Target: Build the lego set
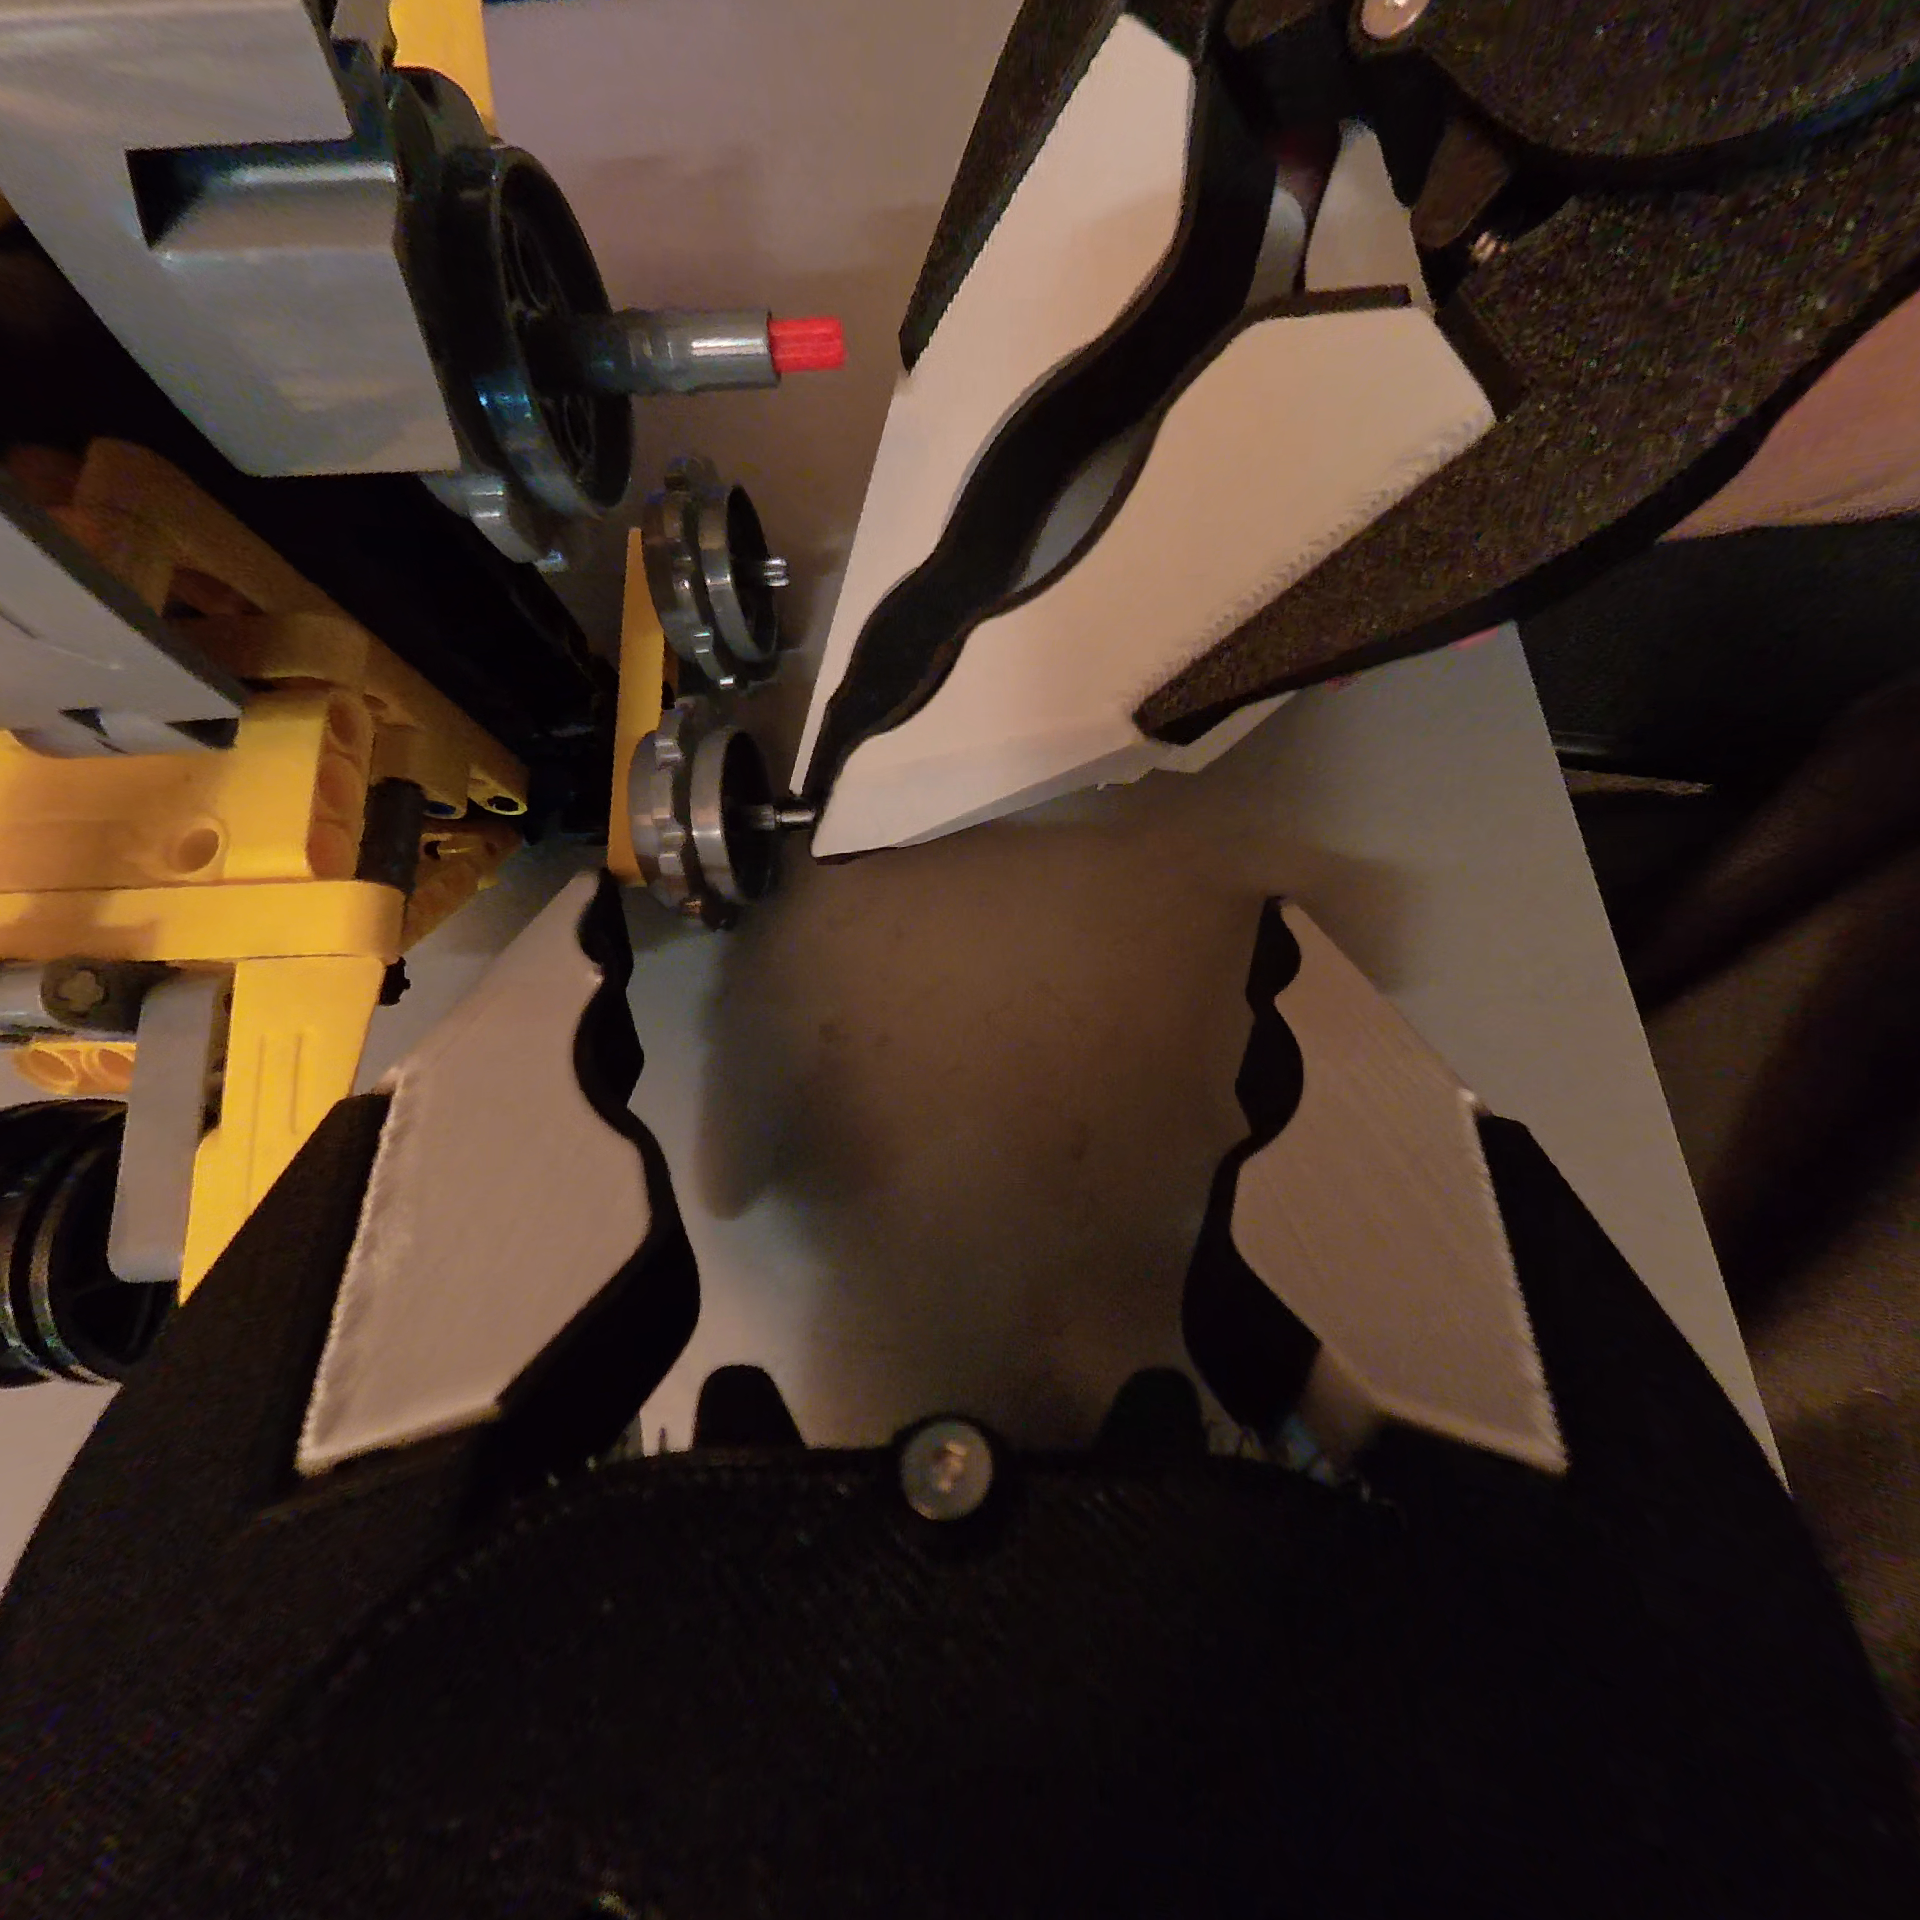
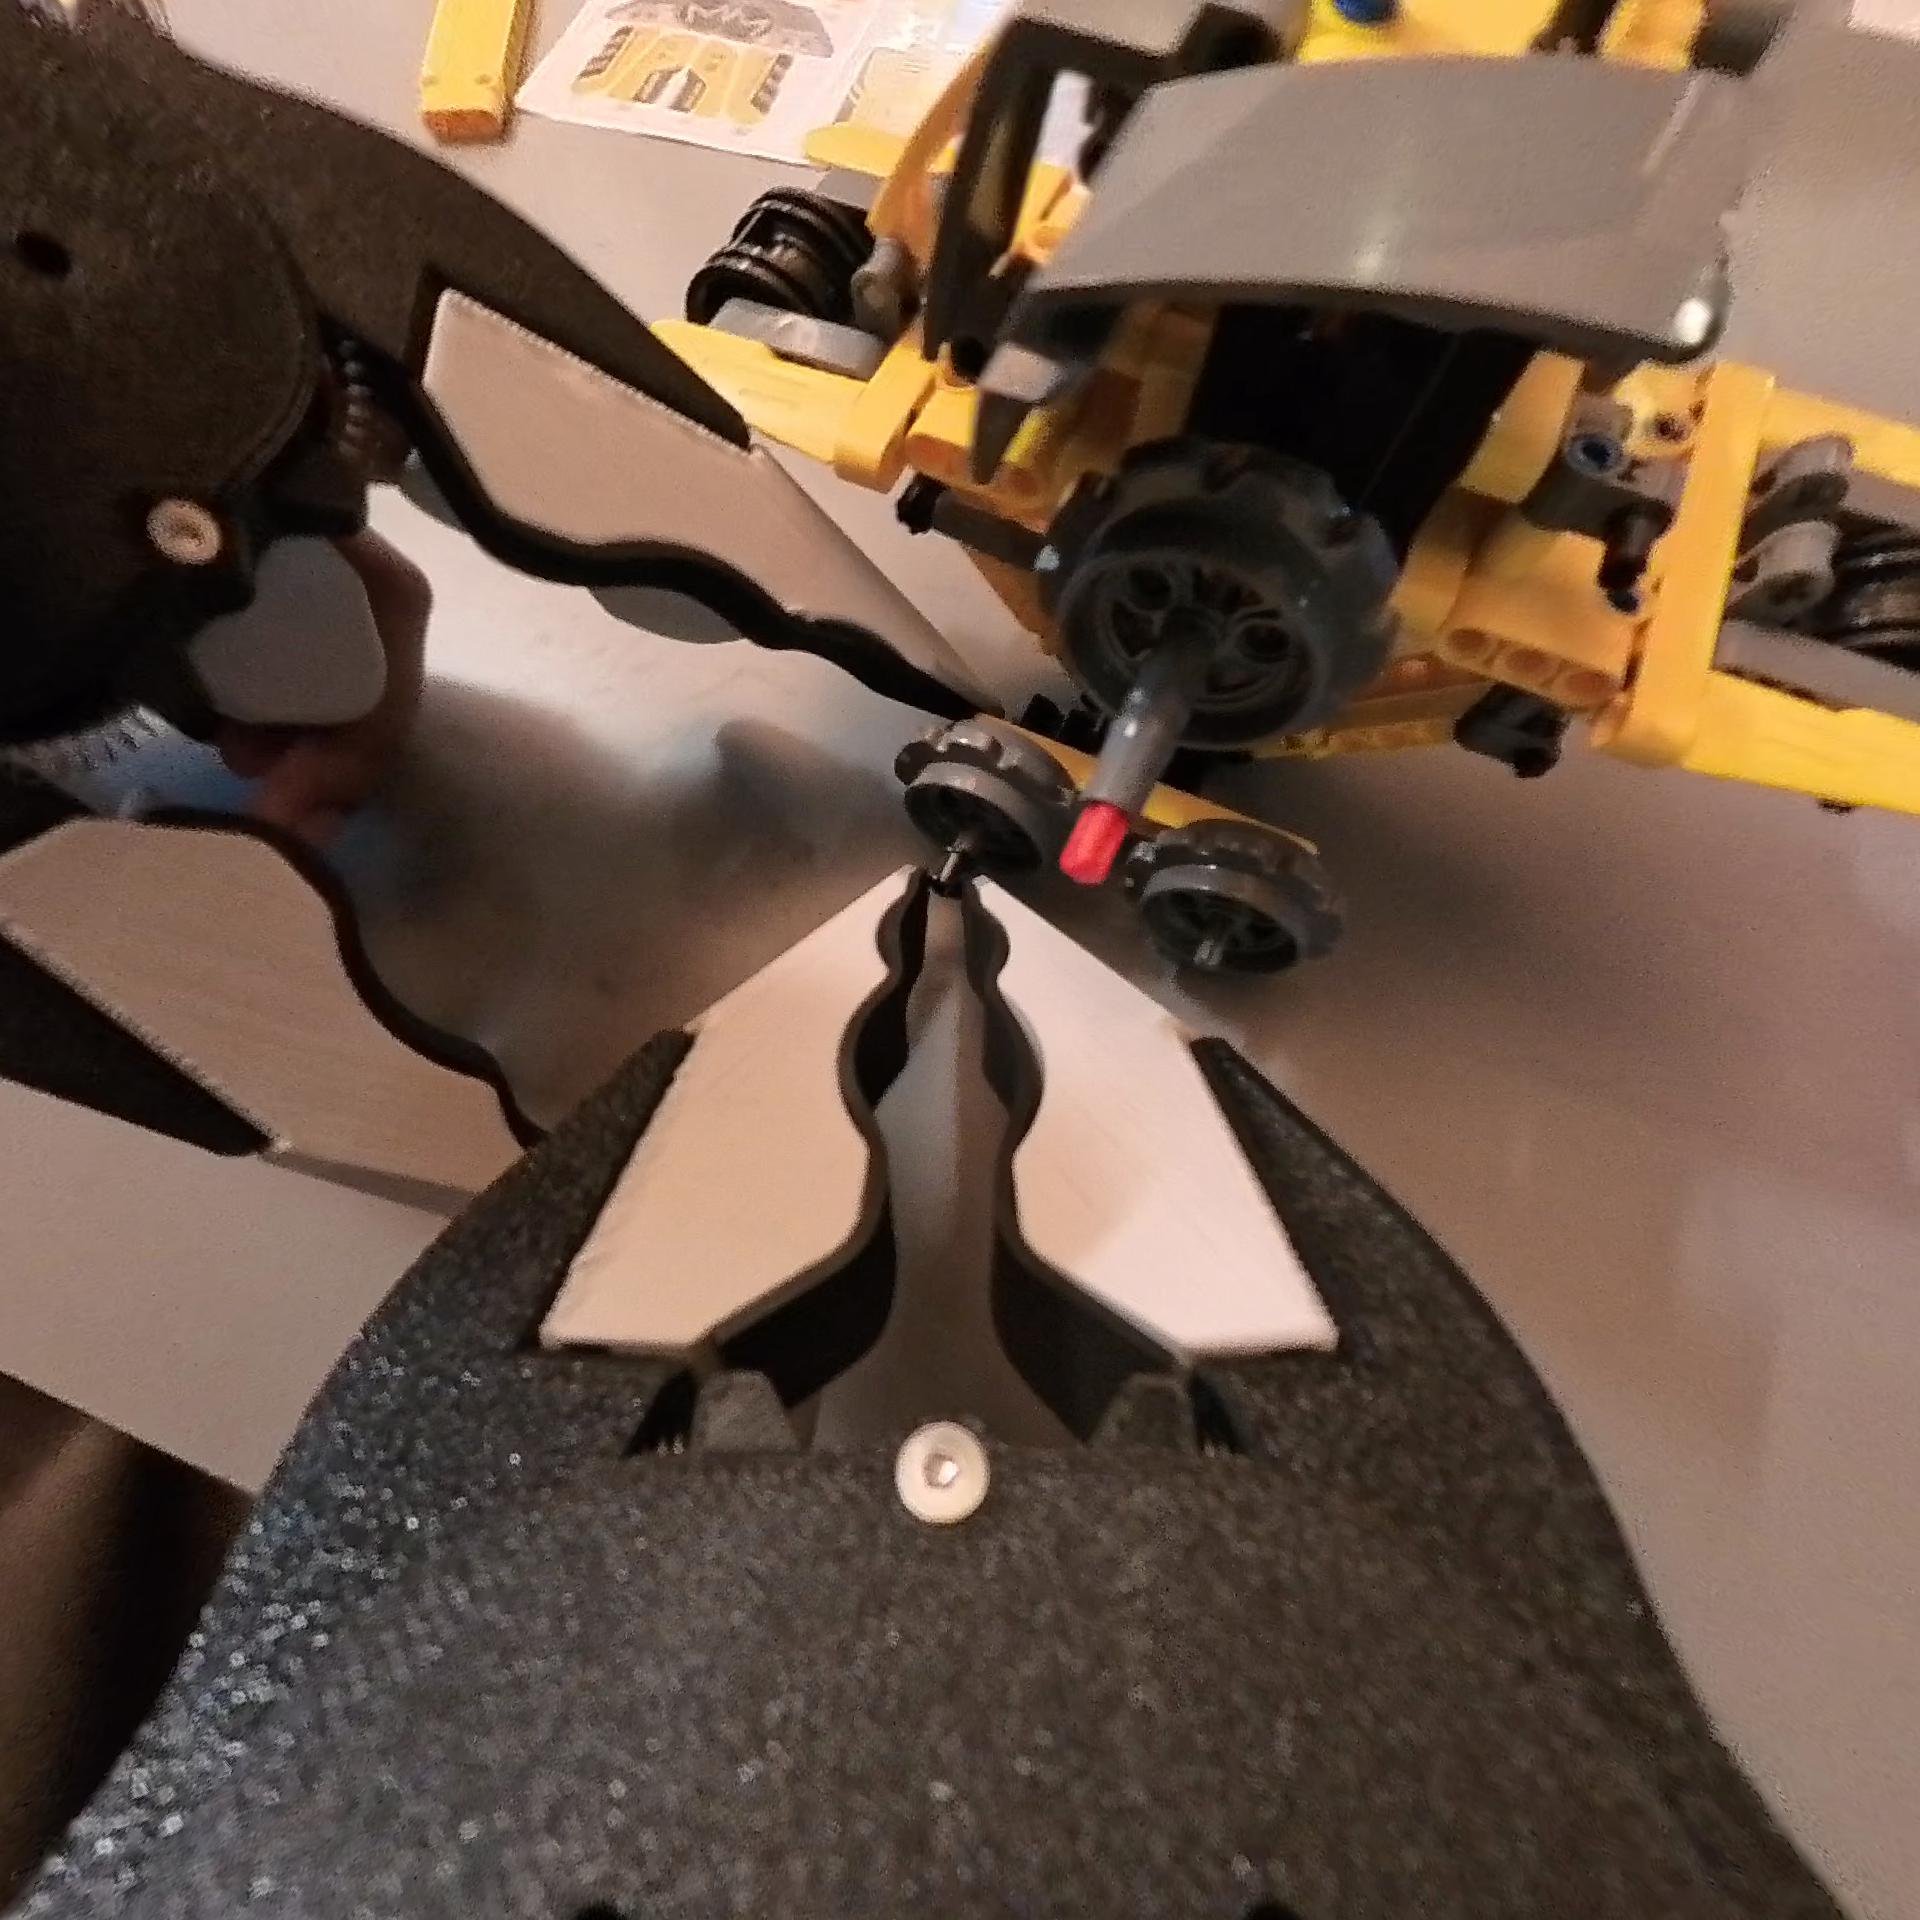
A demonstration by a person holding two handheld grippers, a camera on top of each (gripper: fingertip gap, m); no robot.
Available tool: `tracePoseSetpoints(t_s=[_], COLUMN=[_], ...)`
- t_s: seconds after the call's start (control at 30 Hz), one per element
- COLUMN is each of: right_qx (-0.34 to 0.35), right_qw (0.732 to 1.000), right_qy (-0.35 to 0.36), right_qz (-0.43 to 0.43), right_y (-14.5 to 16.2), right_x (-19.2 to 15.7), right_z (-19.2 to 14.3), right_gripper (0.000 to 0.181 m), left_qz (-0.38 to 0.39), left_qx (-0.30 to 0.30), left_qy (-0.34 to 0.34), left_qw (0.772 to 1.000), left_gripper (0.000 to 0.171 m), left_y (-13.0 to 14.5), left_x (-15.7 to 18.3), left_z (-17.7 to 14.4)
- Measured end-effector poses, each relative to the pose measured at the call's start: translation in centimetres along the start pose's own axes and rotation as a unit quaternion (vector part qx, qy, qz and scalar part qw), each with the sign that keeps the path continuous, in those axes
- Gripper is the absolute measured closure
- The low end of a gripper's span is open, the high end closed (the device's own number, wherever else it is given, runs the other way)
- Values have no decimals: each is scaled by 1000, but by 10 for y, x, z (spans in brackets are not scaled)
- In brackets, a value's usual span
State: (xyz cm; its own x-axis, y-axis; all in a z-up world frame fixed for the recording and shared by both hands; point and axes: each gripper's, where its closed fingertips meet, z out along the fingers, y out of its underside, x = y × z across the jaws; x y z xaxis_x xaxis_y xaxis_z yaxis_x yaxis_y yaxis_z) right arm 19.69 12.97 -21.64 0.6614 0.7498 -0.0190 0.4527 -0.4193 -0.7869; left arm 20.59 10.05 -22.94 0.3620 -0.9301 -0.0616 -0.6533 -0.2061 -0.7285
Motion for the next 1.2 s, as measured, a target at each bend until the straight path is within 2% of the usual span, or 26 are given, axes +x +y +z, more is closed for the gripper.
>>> tracePoseSetpoints(t_s=[0.17,0.4,0.67,0.8,0.93,1.2], right_qx=[0,-2,-1,0,-8,37], right_qw=[998,1000,1000,1000,998,993], right_qy=[-40,-5,-18,-3,6,20], right_qz=[46,-6,9,-14,-59,-112], right_y=[0,-3,-4,-4,3,-2], right_x=[0,1,1,1,-2,4], right_z=[0,3,5,4,-1,-15], right_gripper=[176,176,175,174,154,164], left_qz=[1,2,1,-15,-30,-29], left_qx=[0,1,1,-2,-4,3], left_qy=[0,-2,-3,-14,-12,-42], left_qw=[1000,1000,1000,1000,999,999], left_gripper=[57,57,57,66,68,99], left_y=[0,0,0,1,1,1], left_x=[0,0,0,-6,-8,-20], left_z=[0,1,1,2,3,0])
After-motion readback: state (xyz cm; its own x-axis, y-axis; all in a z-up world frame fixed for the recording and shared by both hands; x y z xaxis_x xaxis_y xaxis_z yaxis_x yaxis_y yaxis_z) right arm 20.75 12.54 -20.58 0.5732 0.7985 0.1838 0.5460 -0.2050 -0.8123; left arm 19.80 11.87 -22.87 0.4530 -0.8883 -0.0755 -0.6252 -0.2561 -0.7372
